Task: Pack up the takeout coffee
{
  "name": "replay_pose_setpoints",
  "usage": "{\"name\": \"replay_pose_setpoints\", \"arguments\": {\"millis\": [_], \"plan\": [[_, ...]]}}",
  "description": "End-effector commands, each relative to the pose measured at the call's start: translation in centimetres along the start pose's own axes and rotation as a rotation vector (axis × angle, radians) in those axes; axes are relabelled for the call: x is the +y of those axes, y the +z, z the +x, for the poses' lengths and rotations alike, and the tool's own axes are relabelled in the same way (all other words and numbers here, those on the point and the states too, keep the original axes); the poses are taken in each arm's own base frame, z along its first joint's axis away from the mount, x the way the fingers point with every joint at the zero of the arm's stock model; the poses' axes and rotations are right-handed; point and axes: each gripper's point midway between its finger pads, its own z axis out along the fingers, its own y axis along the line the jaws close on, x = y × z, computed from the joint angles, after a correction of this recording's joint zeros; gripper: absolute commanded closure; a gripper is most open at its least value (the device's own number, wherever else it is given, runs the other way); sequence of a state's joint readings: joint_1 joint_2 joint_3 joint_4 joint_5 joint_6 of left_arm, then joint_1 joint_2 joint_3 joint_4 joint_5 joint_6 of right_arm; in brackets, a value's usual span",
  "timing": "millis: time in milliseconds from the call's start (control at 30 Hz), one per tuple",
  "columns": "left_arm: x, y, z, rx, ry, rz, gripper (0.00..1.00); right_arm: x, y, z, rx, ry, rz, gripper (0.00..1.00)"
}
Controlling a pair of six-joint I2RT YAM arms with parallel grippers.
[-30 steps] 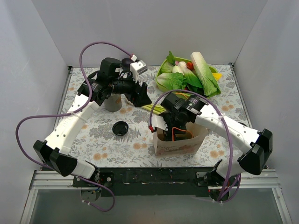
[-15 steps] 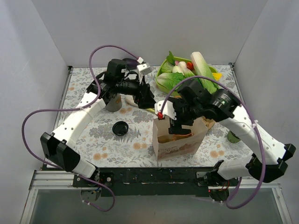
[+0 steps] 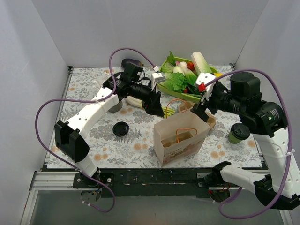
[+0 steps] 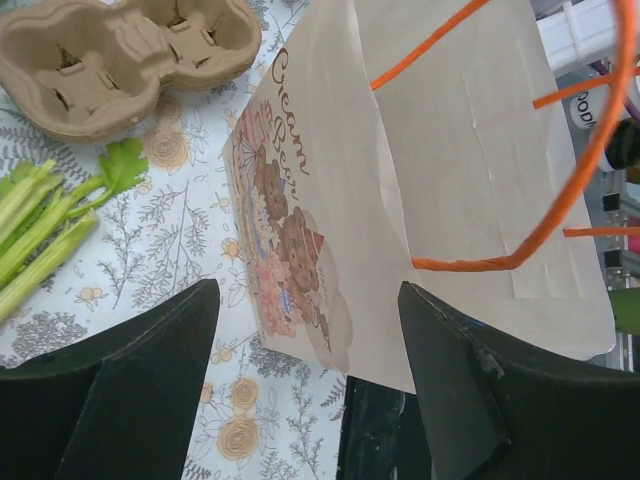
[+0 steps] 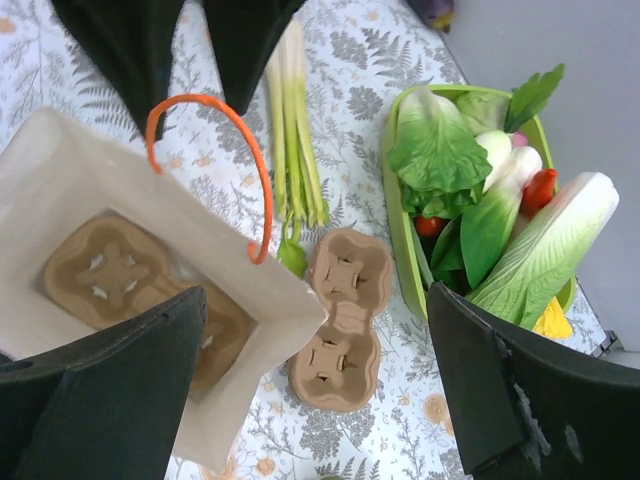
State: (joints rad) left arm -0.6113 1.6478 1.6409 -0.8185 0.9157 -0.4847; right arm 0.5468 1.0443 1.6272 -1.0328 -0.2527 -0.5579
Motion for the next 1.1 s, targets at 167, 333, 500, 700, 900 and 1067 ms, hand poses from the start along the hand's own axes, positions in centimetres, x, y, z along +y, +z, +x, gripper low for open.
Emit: {"name": "replay_pose_setpoints", "arguments": {"millis": [167, 333, 500, 700, 900, 1067], "plan": [[-4.8, -4.4, 0.0, 0.035, 0.169, -0.021, 0.27, 4.2, -3.4, 1.8, -0.008, -0.002, -0.137, 0.07], [-6.0, -2.9, 1.4, 0.044, 0.126, 0.043, 0.26, 9.0, -4.9, 5.0, -0.004, -0.047, -0.282, 0.10], [-4.3, -0.4, -0.7, 0.009, 0.113, 0.018, 0.27, 11.2, -4.3, 5.4, -0.082, -0.149, -0.401, 0.07], [-3.8, 1.7, -1.9, 0.012, 0.127, 0.046, 0.30, 10.1, -1.3, 6.6, -0.052, -0.192, -0.421, 0.11], [-4.2, 2.6, -1.1, 0.032, 0.128, 0.066, 0.35, 11.1, -0.9, 7.5, -0.046, -0.170, -0.466, 0.18], [-4.5, 3.4, -0.5, 0.042, 0.117, 0.101, 0.64, 12.5, -0.4, 7.9, -0.055, -0.113, -0.553, 0.43]]}}
